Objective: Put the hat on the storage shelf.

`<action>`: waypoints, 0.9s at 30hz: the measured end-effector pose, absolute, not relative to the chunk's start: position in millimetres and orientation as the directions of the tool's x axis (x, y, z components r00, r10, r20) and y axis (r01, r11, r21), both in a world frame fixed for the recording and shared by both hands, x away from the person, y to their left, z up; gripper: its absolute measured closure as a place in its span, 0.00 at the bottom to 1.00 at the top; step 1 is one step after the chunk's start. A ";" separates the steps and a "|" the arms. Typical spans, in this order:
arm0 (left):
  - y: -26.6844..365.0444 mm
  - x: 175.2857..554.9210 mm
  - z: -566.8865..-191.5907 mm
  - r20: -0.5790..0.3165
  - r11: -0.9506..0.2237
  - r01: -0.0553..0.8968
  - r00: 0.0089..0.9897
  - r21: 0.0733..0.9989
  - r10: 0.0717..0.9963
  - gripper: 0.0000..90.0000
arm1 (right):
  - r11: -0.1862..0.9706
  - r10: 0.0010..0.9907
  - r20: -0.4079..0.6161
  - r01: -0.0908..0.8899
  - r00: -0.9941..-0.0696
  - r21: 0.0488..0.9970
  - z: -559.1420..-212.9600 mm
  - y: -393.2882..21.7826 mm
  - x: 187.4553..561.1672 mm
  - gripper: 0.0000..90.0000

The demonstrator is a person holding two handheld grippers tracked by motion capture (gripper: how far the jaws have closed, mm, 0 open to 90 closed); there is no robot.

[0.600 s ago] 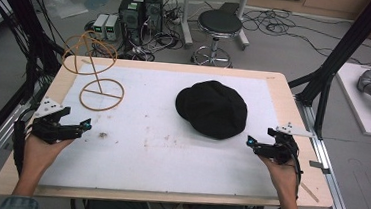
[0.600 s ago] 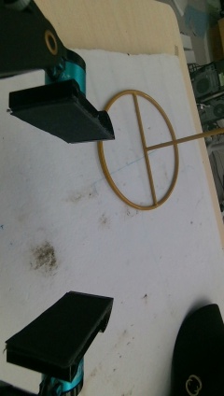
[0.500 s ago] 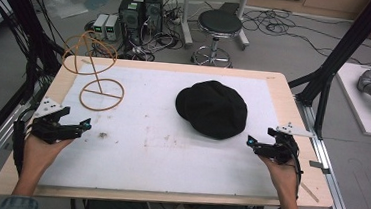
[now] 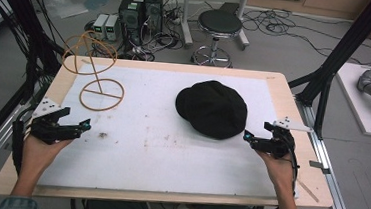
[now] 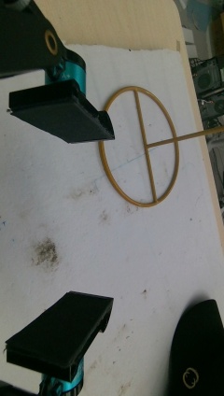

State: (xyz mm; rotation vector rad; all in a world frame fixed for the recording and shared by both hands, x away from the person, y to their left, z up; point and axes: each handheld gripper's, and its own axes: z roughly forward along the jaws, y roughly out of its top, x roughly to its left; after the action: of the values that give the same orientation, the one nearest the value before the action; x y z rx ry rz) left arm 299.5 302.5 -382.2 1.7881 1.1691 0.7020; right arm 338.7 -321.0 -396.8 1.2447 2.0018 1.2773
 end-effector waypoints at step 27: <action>302.1 301.5 -382.7 -0.011 -0.191 0.438 0.420 0.879 0.908 0.19 | 0.159 0.848 0.062 0.364 -0.526 0.918 -387.4 -274.0 394.7 0.11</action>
State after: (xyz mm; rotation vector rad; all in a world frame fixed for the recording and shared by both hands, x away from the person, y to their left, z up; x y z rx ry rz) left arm 301.5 302.1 -382.7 1.8003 1.1594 0.6756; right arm 394.7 -274.0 -387.4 1.1480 1.9677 1.3476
